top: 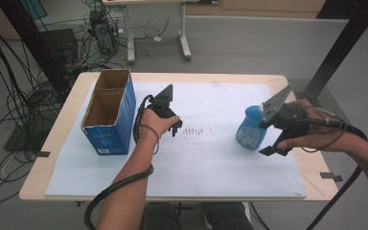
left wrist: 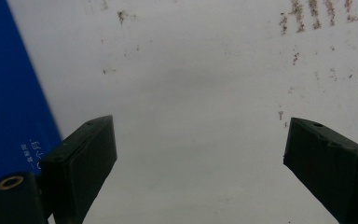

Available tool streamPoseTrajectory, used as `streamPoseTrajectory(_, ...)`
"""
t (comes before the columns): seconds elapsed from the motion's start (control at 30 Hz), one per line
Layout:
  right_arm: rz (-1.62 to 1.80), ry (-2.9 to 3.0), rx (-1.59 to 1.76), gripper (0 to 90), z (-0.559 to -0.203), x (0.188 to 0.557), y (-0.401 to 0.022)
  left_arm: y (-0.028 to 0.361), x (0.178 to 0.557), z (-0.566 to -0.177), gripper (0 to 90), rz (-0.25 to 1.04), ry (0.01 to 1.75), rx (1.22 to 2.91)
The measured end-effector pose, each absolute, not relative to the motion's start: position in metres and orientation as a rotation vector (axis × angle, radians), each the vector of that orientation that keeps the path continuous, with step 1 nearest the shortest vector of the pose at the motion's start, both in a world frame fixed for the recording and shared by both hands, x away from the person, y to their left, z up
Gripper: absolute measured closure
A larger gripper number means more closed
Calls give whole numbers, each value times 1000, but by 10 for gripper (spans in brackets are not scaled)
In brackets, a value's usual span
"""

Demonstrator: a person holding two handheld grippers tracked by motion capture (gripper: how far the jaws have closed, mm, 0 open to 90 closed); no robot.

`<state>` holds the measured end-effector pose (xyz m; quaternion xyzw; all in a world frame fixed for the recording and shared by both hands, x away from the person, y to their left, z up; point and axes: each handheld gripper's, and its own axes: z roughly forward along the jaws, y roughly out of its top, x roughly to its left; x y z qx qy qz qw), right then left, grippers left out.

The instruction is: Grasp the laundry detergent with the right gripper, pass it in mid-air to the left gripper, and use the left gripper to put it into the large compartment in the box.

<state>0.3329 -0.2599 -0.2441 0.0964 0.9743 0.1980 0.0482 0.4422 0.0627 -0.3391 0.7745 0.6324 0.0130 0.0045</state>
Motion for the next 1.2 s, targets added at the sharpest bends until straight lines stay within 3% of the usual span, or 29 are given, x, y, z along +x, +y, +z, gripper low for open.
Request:
streamPoseTrajectory(0.5,594,2947,361,154,-239,327,-277,63,440,-337,95,49,1978,2415)
streamPoseTrajectory(1.2,614,2827,639,137,-252,329,-332,57,438,-332,93,82,1936,2442)
